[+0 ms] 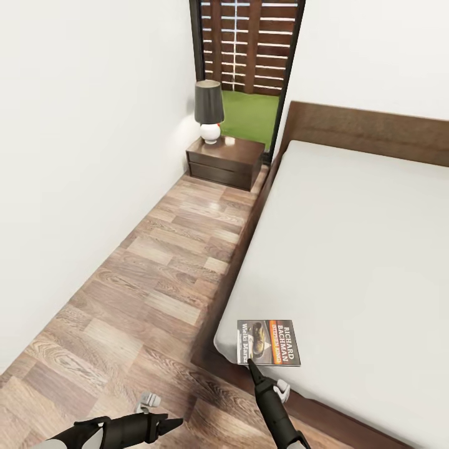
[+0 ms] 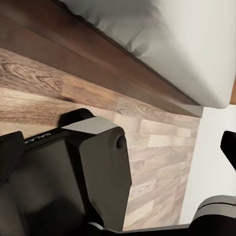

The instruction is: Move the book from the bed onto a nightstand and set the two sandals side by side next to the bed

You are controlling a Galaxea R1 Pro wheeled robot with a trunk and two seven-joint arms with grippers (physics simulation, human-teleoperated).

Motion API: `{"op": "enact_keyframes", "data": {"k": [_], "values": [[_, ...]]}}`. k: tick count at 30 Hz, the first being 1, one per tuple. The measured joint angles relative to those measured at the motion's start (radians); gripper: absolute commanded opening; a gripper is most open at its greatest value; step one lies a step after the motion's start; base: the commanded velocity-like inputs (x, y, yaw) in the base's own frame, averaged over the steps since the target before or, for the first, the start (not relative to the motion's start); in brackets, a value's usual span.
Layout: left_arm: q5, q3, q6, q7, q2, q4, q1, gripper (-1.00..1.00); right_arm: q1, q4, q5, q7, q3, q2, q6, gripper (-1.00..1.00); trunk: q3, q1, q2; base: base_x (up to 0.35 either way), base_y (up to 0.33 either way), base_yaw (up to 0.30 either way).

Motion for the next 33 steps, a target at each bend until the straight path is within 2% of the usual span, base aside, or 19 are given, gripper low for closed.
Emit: {"op": "enact_keyframes", "data": {"k": [10,13,15,16,17,18,19,20,22,24,25,26,28,30,33], "values": [[-0.002,0.0,-0.001,-0.001,-0.004,0.0,0.0,1.0,0.0,0.0,0.0,0.004,0.0,0.0,0.005,-1.0,0.031,-0.038,0.07,0.0,0.0,0.0],[-0.003,0.0,-0.001,-0.001,-0.007,0.0,0.0,1.0,0.0,0.0,0.004,0.004,-0.002,-0.011,0.006,-1.0,0.041,-0.05,0.091,0.0,0.0,0.0],[-0.003,0.001,-0.002,-0.002,-0.007,0.0,0.0,1.0,0.0,0.0,0.015,0.005,-0.008,-0.047,0.007,-1.0,0.047,-0.058,0.105,0.0,0.0,0.0],[-0.002,0.001,-0.002,-0.002,-0.008,0.0,0.0,1.0,0.0,0.001,0.043,0.008,0.022,-0.095,0.008,-1.0,0.05,-0.061,0.112,0.0,0.0,0.0],[-0.003,0.001,-0.003,-0.002,-0.008,0.0,0.0,1.0,0.0,0.001,0.064,0.022,0.009,-0.142,0.009,-1.0,0.053,-0.065,0.119,0.0,0.0,0.0],[-0.003,0.001,-0.003,-0.002,-0.008,0.0,0.0,1.0,0.0,0.002,0.077,0.031,0.006,-0.165,0.009,-1.0,0.057,-0.069,0.126,0.0,0.0,0.0],[-0.003,0.0,-0.003,-0.002,-0.009,0.0,0.0,1.0,0.0,0.003,0.093,0.041,0.026,-0.188,0.009,-1.0,0.06,-0.073,0.133,0.0,0.0,0.0],[-0.003,0.0,-0.003,-0.004,-0.009,0.0,0.0,1.0,0.0,0.006,0.121,0.065,0.039,-0.235,0.009,-1.0,0.063,-0.077,0.14,0.0,0.0,0.0],[-0.003,0.0,-0.003,-0.006,-0.009,0.0,0.0,1.0,0.0,0.014,0.172,0.119,0.024,-0.347,0.013,-1.0,0.069,-0.084,0.154,0.0,0.0,0.0],[-0.003,0.001,-0.003,-0.006,-0.009,0.0,0.0,1.0,0.0,0.021,0.208,0.168,0.031,-0.434,0.019,-1.0,0.075,-0.092,0.168,0.0,0.0,0.0],[-0.003,0.001,-0.003,-0.007,-0.009,0.0,0.0,1.0,0.0,0.024,0.219,0.197,0.03,-0.468,0.022,-1.0,0.079,-0.096,0.175,0.0,0.0,0.0],[-0.003,0.001,-0.003,-0.007,-0.008,0.0,0.0,1.0,0.0,0.033,0.228,0.231,0.03,-0.495,0.026,-1.0,0.082,-0.1,0.182,0.0,0.0,0.0],[-0.003,0.001,-0.003,-0.007,-0.009,0.0,0.0,1.0,0.001,0.073,0.251,0.292,0.04,-0.526,0.04,-1.0,0.088,-0.108,0.196,0.0,0.0,0.0],[-0.003,0.001,-0.003,-0.007,-0.009,0.0,0.0,1.0,0.0,0.107,0.282,0.324,0.037,-0.539,0.047,-1.0,0.094,-0.115,0.21,0.0,0.0,0.0],[-0.003,0.001,-0.003,-0.006,-0.009,0.0,0.0,1.0,0.0,0.141,0.372,0.384,0.039,-0.568,0.053,-1.0,0.104,-0.127,0.231,0.0,0.0,0.0]]}}
